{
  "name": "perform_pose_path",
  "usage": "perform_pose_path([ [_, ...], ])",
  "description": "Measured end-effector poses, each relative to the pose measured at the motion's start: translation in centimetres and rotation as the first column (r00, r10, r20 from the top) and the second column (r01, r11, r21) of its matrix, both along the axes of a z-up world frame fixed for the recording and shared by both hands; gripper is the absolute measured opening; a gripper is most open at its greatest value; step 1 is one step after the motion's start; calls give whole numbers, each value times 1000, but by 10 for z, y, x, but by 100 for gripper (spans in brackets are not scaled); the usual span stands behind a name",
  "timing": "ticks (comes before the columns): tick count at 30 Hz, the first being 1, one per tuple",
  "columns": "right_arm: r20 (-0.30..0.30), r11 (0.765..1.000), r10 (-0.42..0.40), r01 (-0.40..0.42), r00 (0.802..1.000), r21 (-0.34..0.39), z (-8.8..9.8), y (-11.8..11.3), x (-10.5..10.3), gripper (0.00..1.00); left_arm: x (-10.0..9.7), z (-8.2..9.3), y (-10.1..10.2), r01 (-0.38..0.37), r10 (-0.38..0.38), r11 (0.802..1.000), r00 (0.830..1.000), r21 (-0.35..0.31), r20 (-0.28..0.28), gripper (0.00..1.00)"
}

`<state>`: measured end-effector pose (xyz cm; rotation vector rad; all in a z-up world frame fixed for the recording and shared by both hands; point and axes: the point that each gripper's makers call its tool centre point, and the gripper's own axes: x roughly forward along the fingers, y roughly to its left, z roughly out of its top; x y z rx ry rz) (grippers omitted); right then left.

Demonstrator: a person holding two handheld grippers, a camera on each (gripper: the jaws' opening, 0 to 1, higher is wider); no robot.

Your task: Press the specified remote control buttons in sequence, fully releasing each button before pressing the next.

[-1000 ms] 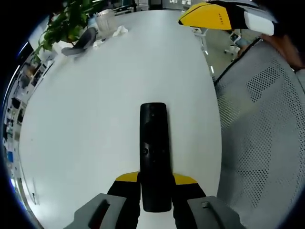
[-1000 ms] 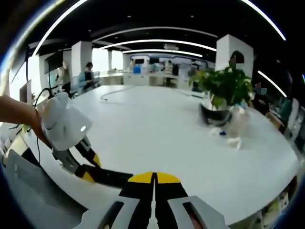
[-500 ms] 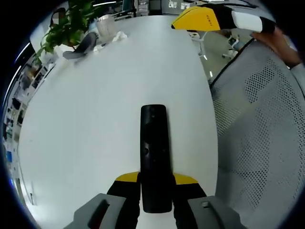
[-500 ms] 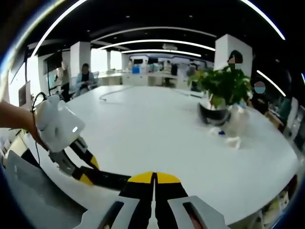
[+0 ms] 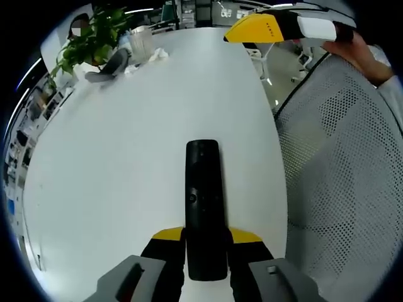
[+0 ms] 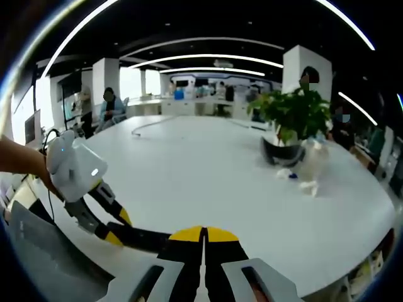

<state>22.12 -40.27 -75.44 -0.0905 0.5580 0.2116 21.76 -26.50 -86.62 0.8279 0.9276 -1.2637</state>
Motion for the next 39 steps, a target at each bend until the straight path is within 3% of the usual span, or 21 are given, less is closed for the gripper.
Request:
perform_pose_path([
  [39, -11, 1000, 0, -1, 1000, -13, -3, 0, 0, 0, -6, 1, 31, -77, 77, 995, 997, -63, 0, 24],
])
